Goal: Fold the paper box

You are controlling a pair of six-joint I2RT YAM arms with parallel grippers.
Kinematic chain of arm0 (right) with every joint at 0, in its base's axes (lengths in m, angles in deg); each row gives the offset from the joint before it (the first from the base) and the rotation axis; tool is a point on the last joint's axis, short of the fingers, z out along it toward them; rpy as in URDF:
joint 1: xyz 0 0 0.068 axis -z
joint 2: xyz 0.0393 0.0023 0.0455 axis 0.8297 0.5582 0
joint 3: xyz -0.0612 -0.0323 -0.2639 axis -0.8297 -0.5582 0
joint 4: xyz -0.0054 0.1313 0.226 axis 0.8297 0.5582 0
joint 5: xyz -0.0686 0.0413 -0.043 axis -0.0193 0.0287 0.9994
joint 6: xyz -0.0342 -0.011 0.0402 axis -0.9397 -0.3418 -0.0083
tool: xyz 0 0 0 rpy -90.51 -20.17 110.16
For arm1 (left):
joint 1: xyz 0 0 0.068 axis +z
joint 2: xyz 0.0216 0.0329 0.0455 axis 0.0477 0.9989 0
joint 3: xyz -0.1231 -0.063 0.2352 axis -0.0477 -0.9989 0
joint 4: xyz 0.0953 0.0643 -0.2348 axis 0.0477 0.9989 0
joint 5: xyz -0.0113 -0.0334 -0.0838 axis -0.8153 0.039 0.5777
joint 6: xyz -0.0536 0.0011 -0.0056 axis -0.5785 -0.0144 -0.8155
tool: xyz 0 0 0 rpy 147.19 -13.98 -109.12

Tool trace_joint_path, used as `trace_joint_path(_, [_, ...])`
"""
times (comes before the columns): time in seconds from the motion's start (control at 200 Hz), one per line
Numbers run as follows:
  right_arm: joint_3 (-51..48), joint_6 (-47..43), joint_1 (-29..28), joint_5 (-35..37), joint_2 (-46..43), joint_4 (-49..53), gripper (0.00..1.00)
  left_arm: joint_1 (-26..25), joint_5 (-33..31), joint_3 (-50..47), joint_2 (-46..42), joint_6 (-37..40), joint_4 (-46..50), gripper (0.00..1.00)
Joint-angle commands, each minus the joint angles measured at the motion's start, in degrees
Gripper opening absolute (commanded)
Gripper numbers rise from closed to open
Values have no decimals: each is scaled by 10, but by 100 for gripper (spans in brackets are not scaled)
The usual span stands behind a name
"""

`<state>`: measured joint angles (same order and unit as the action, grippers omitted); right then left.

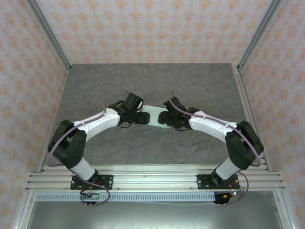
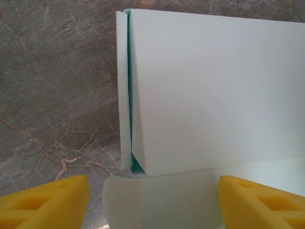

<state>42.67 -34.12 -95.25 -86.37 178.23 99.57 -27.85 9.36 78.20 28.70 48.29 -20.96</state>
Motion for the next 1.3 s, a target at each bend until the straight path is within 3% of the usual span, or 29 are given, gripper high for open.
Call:
trace_joint_path(0.0, [-6, -1, 2, 13, 5, 7, 64, 3, 0, -13, 9, 9, -4, 71])
trace_joint_path(0.265, [-6, 0, 2, 1, 32, -6, 59, 2, 5, -18, 18, 6, -12, 67])
trace_joint_path(0.711, [1, -8, 3, 9, 13, 9, 61, 3, 6, -22, 11, -1, -15, 67])
trace_joint_path(0.956, [-26, 9, 1, -15, -32, -4, 65, 3, 8, -32, -23, 1, -5, 75])
trace_joint_path(1.291, [-32, 9, -11, -23, -16, -7, 65, 2, 37, -40, -25, 2, -1, 75])
